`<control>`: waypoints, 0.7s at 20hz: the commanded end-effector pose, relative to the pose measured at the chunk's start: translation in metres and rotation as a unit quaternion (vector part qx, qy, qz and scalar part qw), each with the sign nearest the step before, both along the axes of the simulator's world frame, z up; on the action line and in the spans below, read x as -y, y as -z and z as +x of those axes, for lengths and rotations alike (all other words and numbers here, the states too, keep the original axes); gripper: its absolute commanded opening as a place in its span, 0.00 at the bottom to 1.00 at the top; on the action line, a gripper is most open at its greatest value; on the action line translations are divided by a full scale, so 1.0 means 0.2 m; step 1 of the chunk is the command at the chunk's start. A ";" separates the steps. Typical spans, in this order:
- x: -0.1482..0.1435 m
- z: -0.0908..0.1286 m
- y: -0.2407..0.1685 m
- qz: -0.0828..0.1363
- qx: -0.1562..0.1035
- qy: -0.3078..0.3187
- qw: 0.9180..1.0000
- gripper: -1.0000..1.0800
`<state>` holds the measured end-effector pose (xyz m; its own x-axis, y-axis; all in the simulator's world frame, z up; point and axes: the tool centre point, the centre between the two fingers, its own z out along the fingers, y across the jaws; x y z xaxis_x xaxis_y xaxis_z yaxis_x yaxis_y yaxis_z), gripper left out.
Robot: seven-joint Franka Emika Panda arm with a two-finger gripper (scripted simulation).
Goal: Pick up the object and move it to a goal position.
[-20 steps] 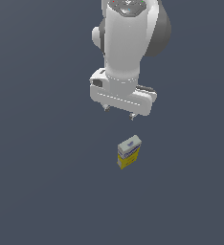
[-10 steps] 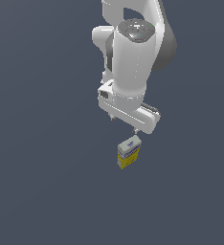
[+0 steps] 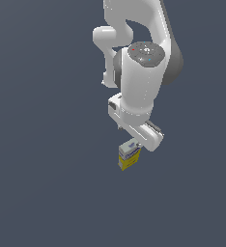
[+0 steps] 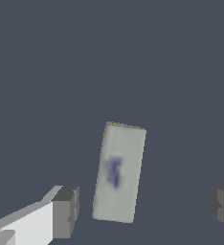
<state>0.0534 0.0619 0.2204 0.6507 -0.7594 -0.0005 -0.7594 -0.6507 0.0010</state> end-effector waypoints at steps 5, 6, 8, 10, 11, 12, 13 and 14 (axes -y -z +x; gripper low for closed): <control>-0.04 0.05 0.06 0.000 0.000 0.047 0.999 0.96; -0.04 0.05 0.07 0.000 0.000 0.052 0.999 0.96; -0.05 0.06 0.08 0.000 0.001 0.059 0.998 0.96; -0.05 0.07 0.09 0.000 0.001 0.064 0.998 0.96; -0.06 0.07 0.09 0.000 0.001 0.066 0.998 0.96; -0.06 0.07 0.09 0.000 0.001 0.067 0.998 0.96; -0.06 0.07 0.09 0.000 0.001 0.067 0.998 0.96; -0.06 0.07 0.09 0.000 0.000 0.065 0.998 0.96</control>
<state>0.0667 0.0730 0.2021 0.5471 -0.8371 -0.0004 -0.8371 -0.5471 0.0006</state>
